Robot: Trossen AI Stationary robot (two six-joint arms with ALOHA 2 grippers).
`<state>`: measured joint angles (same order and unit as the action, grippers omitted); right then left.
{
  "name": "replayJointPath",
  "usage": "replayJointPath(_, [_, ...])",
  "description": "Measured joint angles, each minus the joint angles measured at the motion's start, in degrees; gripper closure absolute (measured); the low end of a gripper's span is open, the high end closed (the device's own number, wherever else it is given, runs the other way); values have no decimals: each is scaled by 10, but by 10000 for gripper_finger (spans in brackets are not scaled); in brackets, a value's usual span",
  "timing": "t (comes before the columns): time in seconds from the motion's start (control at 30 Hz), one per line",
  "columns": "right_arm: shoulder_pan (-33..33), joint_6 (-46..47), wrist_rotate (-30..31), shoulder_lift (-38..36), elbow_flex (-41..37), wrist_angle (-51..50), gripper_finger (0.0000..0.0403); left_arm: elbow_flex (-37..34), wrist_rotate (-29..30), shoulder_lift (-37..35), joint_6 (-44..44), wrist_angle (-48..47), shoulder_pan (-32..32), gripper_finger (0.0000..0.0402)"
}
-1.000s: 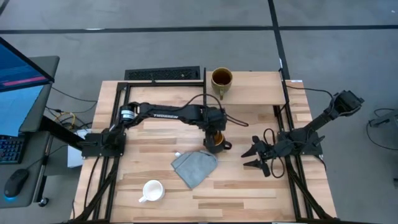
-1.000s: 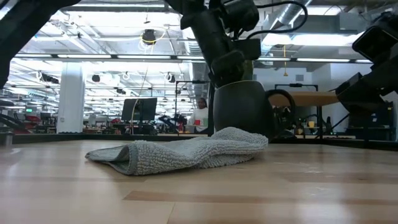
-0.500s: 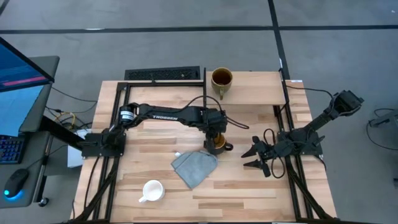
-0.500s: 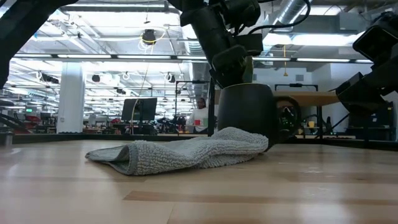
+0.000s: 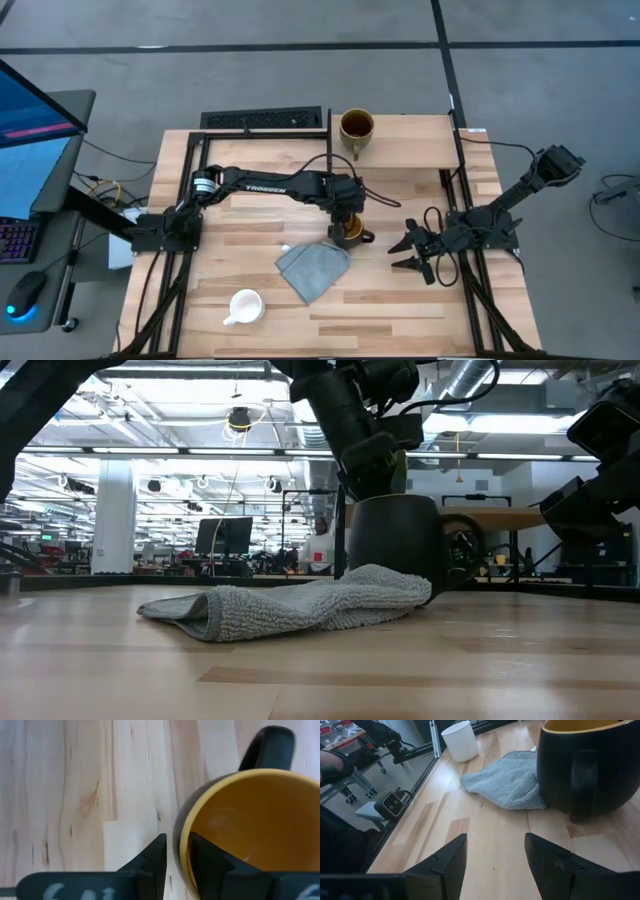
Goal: Stack small to large cups/mugs on shelf
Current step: Put the yellow mug on the shelf
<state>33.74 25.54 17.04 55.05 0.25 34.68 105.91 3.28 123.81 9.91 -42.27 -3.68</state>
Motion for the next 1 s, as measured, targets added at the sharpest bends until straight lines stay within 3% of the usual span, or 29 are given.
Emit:
replayJointPath(0.17, [0,0,0,0,0,0,182,-1,-25,0,-6,1,0,318])
replayJointPath(0.6, [0,0,0,0,0,0,182,-1,-45,0,-22,9,-1,219])
replayJointPath(1.0, [0,0,0,0,0,-1,182,72,-53,-2,-26,-91,1,212])
